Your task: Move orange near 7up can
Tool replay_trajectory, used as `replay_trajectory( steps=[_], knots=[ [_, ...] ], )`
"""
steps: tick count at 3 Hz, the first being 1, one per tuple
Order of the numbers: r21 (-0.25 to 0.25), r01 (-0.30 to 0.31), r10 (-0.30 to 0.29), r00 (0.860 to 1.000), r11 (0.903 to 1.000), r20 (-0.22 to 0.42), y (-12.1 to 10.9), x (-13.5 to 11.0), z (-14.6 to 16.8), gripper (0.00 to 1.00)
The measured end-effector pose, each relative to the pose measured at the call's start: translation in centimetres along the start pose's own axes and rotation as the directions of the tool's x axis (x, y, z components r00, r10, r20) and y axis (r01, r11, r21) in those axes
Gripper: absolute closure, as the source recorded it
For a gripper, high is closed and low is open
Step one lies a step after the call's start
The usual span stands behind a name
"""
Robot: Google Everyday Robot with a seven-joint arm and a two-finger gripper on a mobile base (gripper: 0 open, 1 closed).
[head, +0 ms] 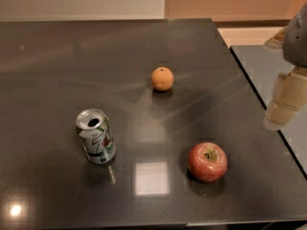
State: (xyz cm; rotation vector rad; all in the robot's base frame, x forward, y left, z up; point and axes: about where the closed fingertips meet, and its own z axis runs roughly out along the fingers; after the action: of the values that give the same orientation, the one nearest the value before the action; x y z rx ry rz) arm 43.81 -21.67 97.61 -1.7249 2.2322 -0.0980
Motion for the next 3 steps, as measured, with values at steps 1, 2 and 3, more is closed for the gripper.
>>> replay_trajectory(
  steps=[1, 2, 3],
  knots=[
    [0.000, 0.000, 0.000, 1.000, 1.0000, 0.000, 0.0, 0.0, 0.0, 0.00],
    [0.000, 0.000, 0.000, 1.000, 1.0000, 0.000, 0.0, 0.0, 0.0, 0.00],
    [-0.009, -0.019, 0.020, 0.999, 0.9998, 0.029, -1.9, -2.2, 1.7, 0.00]
  ],
)
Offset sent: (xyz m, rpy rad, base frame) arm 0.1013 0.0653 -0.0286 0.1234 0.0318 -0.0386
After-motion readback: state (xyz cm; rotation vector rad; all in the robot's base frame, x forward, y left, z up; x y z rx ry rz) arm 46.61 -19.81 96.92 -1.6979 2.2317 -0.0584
